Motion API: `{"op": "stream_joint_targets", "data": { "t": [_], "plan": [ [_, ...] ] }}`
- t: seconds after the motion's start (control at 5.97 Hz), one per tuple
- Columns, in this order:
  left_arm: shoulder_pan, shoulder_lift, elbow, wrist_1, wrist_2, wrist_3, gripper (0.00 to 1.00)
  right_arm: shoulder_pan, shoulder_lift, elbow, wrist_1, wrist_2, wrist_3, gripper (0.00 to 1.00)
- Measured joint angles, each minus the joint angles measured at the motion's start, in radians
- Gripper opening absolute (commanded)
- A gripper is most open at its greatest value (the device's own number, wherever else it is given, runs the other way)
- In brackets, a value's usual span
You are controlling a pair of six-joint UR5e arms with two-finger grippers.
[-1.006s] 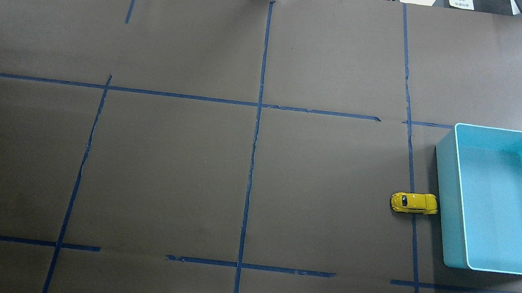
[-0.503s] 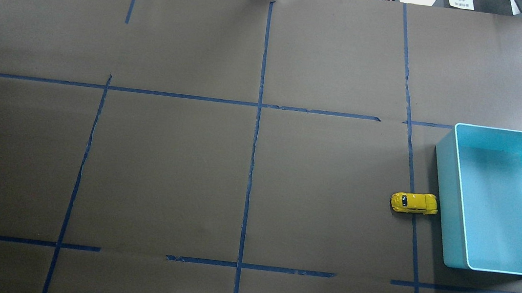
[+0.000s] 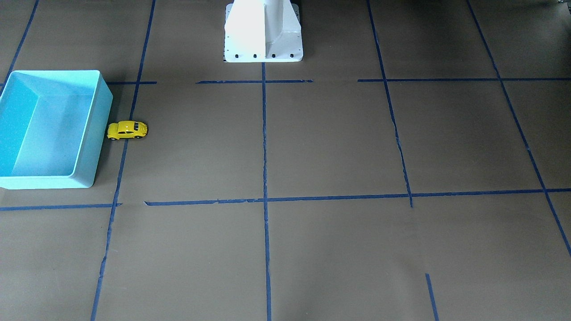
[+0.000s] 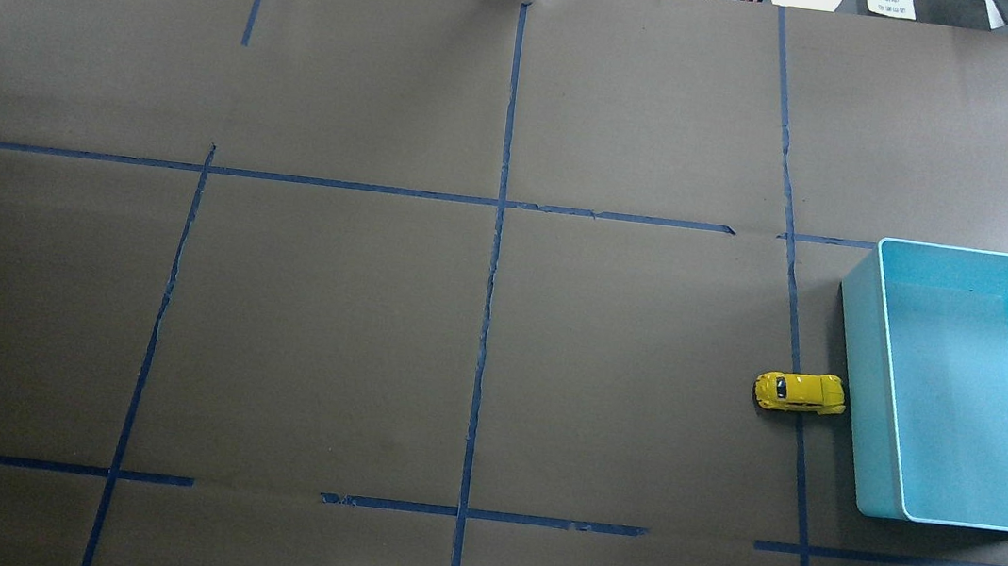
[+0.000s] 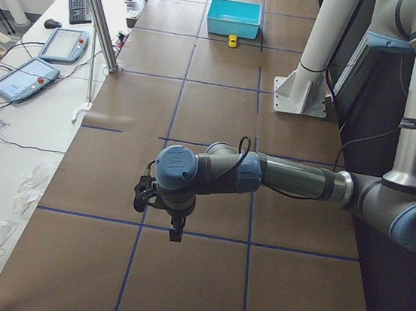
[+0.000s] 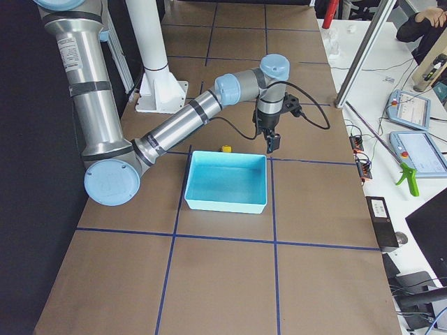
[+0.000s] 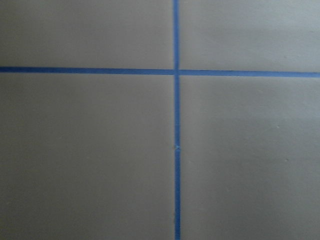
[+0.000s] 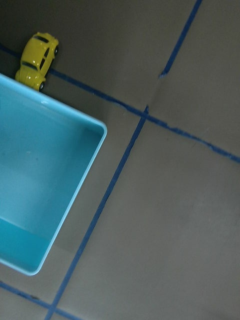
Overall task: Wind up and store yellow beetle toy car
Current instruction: 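Move the right gripper over the car beside the bin, then lower the right gripper and close it on the yellow car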
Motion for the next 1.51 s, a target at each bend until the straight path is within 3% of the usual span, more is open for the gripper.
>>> {"op": "stream_joint_targets", "data": {
  "t": [0.34, 0.84, 1.17, 1.51],
  "plan": [
    [0.002, -0.004, -0.016, -0.002, 0.061, -0.007, 1.0, -0.191, 0.039, 0.034, 0.092, -0.058, -0.006, 1.0],
    [0.014, 0.005, 0.002, -0.056, 0.06, -0.002, 1.0, -0.518, 0.062, 0.04, 0.298, -0.225, -0.063, 1.0],
    [0.016, 0.007, 0.018, -0.071, 0.06, -0.003, 1.0, -0.674, -0.04, 0.028, 0.467, -0.365, -0.173, 1.0],
    [0.017, 0.007, 0.026, -0.072, 0.062, -0.003, 1.0, -0.71, -0.13, 0.019, 0.538, -0.419, -0.286, 1.0]
  ]
}}
